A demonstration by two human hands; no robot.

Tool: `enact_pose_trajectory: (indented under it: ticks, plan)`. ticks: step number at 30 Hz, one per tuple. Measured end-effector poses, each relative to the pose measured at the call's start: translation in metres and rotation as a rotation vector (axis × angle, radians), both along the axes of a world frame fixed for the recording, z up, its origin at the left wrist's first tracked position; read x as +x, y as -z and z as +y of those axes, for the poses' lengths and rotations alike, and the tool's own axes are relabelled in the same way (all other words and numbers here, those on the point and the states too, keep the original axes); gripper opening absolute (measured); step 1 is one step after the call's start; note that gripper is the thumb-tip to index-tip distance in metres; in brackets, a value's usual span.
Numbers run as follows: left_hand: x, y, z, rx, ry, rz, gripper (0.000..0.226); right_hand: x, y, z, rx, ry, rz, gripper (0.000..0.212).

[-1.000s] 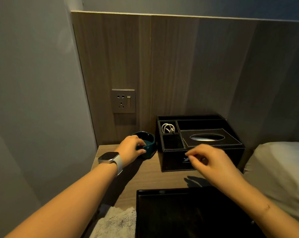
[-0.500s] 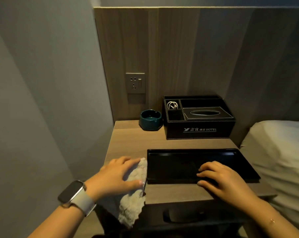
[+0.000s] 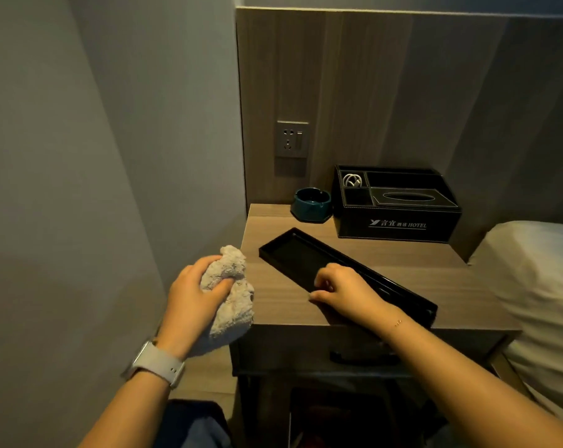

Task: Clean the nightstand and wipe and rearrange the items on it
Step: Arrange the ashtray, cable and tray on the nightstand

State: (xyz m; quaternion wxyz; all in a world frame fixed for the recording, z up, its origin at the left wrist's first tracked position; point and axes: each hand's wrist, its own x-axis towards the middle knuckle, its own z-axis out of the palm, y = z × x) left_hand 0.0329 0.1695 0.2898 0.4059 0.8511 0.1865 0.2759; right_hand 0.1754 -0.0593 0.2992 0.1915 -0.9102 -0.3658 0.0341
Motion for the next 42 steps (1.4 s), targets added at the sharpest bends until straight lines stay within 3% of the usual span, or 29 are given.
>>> enact_pose_trajectory:
  ticks: [2,4,7,10,13,19,26,37,40,42]
  plan:
    - [-0.011,0.002,0.002,-0.08,-0.016,-0.02,0.032,0.002,-0.01,0.007,0.048,-0.035,0.1,0.027]
    - [-0.021,0.006,0.003,-0.141,-0.03,-0.048,0.031,0.006,-0.022,-0.007,0.078,0.052,0.013,0.031]
    - [-0.029,0.014,0.005,-0.235,-0.042,-0.083,0.029,0.022,-0.022,-0.06,-0.091,0.311,-0.156,0.04]
    - [-0.028,0.021,0.007,-0.349,-0.061,-0.085,0.03,0.022,-0.004,-0.098,-0.251,0.34,0.005,0.04]
    - [-0.022,0.023,0.006,-0.455,-0.071,-0.092,0.031,0.011,0.007,-0.093,-0.167,0.271,-0.01,0.032]
    - [-0.019,0.018,0.01,-0.549,-0.063,-0.151,0.031,-0.004,0.019,-0.011,-0.002,0.162,0.016,0.045]
    - [-0.024,0.016,0.027,-0.597,-0.083,-0.166,0.035,-0.012,0.034,0.079,0.12,0.333,-0.001,0.045]
    - [-0.024,0.014,0.021,-0.691,-0.039,-0.186,0.032,0.004,0.034,0.088,0.102,0.395,-0.002,0.048]
    - [-0.031,0.011,0.012,-0.704,-0.052,-0.2,0.032,0.001,0.028,0.08,0.232,0.354,0.067,0.04]
    - [-0.038,0.008,0.001,-0.706,-0.051,-0.213,0.032,-0.014,0.023,0.061,0.426,0.314,0.062,0.037]
